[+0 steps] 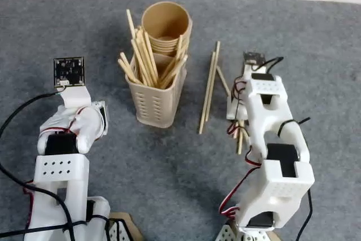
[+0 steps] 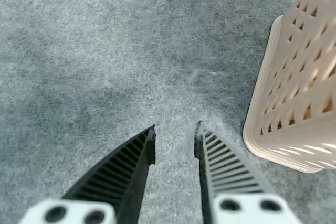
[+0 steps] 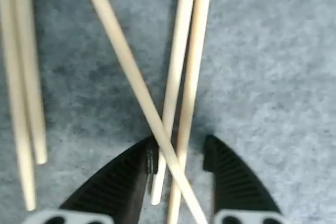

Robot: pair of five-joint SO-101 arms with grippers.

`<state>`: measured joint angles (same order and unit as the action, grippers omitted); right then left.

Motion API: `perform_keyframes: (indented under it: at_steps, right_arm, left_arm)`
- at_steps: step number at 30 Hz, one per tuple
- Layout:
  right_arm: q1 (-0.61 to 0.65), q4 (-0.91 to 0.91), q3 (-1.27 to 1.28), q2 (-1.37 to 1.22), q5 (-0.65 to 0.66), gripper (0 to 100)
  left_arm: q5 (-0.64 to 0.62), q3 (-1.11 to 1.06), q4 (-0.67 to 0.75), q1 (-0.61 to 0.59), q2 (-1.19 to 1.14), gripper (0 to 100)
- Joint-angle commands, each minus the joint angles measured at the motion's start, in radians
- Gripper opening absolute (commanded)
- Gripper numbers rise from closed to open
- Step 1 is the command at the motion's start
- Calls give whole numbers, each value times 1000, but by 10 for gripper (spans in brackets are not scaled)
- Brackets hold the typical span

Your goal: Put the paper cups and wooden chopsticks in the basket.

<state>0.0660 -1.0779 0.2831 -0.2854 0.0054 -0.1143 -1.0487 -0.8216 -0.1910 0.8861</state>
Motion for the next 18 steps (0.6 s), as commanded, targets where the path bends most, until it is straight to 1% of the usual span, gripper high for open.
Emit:
perform_keyframes:
  at_steps: [1,6,13,18]
  right_arm:
    - [-4,-2,-4,-5,9,54]
    - [-4,-2,-4,-5,9,9]
    - [-8,-2,-8,10,8,5]
    - [-4,-2,-15,154,3,5]
  left_arm:
    - [-12,5,17,-7,21,154]
    - [-12,7,17,-7,21,154]
    - [-12,7,17,-7,21,154]
    - [-12,7,17,-7,21,154]
